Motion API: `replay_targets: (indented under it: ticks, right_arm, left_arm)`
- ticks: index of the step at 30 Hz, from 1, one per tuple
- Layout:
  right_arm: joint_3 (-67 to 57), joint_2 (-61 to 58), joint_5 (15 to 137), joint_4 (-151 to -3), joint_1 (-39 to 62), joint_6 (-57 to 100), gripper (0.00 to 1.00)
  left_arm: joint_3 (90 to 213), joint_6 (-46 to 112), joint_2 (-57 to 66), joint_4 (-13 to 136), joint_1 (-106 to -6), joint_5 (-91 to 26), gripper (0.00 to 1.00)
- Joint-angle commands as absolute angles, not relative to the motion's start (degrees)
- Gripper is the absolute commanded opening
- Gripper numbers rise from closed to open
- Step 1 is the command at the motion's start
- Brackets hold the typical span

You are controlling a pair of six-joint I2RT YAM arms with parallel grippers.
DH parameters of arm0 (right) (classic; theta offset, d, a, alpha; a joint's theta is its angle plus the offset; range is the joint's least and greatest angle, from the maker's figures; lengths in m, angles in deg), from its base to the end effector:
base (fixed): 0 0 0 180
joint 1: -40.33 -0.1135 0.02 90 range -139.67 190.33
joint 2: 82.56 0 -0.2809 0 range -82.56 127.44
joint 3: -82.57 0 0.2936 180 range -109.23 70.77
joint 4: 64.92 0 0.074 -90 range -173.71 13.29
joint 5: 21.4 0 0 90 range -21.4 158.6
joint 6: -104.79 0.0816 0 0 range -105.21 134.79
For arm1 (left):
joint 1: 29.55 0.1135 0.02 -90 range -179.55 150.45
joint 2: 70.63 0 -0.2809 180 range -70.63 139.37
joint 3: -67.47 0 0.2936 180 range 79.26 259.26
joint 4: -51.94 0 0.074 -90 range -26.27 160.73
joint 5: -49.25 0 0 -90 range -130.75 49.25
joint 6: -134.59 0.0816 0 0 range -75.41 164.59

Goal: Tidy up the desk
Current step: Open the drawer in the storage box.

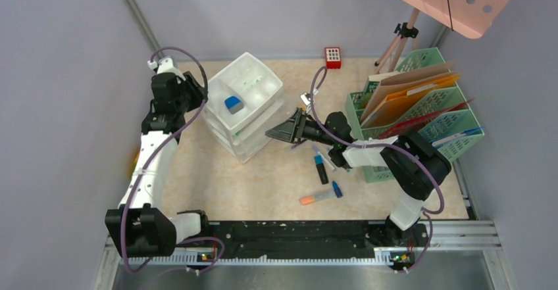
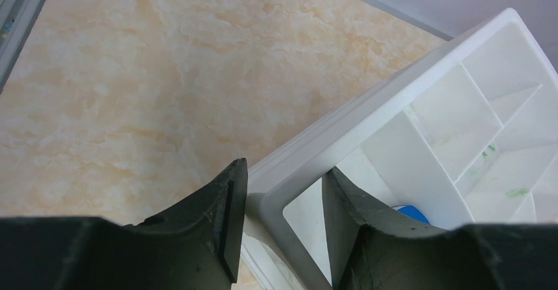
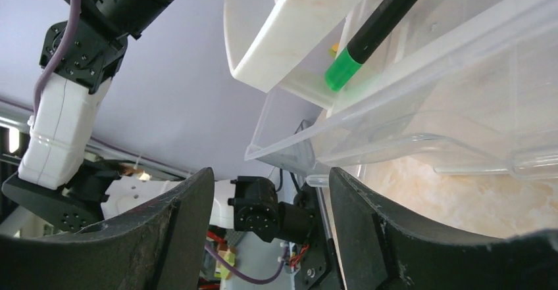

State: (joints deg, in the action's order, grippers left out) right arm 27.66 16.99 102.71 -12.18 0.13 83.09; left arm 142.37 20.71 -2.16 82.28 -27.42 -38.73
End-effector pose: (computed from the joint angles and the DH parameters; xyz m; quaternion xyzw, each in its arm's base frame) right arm 0.2879 0.3032 0.2042 -0.0628 0.6616 0.6983 0.2659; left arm 0.3507 0.0102 0.3446 -0.1792 0.8188 -0.1174 0.5326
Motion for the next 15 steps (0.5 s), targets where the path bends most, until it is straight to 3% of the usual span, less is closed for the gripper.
replay_targets:
  ticks: [1,15]
  right_arm:
    - [28.5,13.3,103.8,-11.7,0.5,77.8,0.65]
    - [30.4,7.1,108.8,-28.3,4.3,56.8,0.72]
  left_arm:
    - [143.1,21.7,0.4,85.8,-27.5,-39.9,0.0]
    - [150.6,28.9,5.9,86.0,-26.6,-37.9,0.0]
